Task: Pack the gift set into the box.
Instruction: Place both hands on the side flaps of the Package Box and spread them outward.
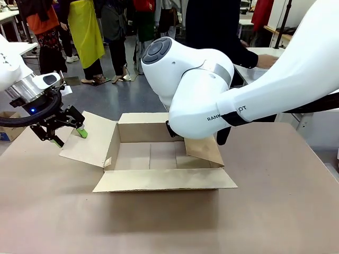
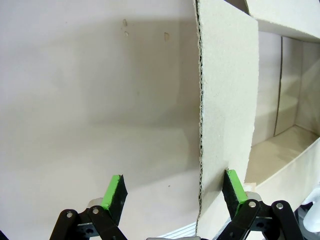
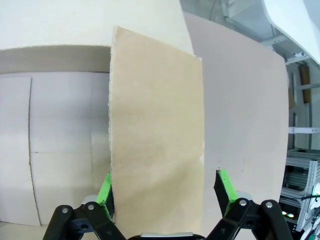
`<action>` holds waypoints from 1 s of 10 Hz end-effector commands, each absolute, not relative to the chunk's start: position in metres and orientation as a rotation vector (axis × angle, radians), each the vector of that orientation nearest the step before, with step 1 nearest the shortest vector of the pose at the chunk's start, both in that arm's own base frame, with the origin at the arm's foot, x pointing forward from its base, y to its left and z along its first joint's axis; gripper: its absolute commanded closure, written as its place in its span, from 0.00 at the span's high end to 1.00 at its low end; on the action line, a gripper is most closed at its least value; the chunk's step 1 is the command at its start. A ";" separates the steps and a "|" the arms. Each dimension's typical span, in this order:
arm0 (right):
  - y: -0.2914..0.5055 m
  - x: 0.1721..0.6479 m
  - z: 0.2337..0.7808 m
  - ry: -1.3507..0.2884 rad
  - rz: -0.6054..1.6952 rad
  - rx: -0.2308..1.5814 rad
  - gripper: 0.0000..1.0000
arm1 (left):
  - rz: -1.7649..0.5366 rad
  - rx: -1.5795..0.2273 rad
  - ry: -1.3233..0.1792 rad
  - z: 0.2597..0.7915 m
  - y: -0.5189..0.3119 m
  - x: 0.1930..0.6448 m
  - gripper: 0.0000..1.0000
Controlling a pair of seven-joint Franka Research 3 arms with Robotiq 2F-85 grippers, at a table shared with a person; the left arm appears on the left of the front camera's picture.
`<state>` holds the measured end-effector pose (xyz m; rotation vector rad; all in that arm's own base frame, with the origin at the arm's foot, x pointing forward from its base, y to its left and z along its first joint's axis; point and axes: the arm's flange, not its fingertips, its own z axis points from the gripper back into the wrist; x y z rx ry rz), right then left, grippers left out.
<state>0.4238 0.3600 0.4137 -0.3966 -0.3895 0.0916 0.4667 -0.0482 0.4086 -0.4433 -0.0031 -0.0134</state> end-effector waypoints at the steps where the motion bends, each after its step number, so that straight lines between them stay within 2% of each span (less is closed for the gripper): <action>1: 0.365 0.427 0.419 -0.420 0.049 -0.438 1.00 | -0.005 -0.429 -0.006 0.410 -0.048 0.465 1.00; 6: 0.303 0.417 0.454 -0.419 -0.080 -0.423 1.00 | -0.005 -0.429 -0.006 0.410 -0.048 0.465 1.00; 7: 0.281 0.411 0.458 -0.415 -0.113 -0.374 1.00 | -0.005 -0.429 -0.006 0.410 -0.048 0.465 1.00; 10: 0.211 0.392 0.446 -0.362 -0.140 -0.080 1.00 | -0.005 -0.429 -0.006 0.410 -0.048 0.465 1.00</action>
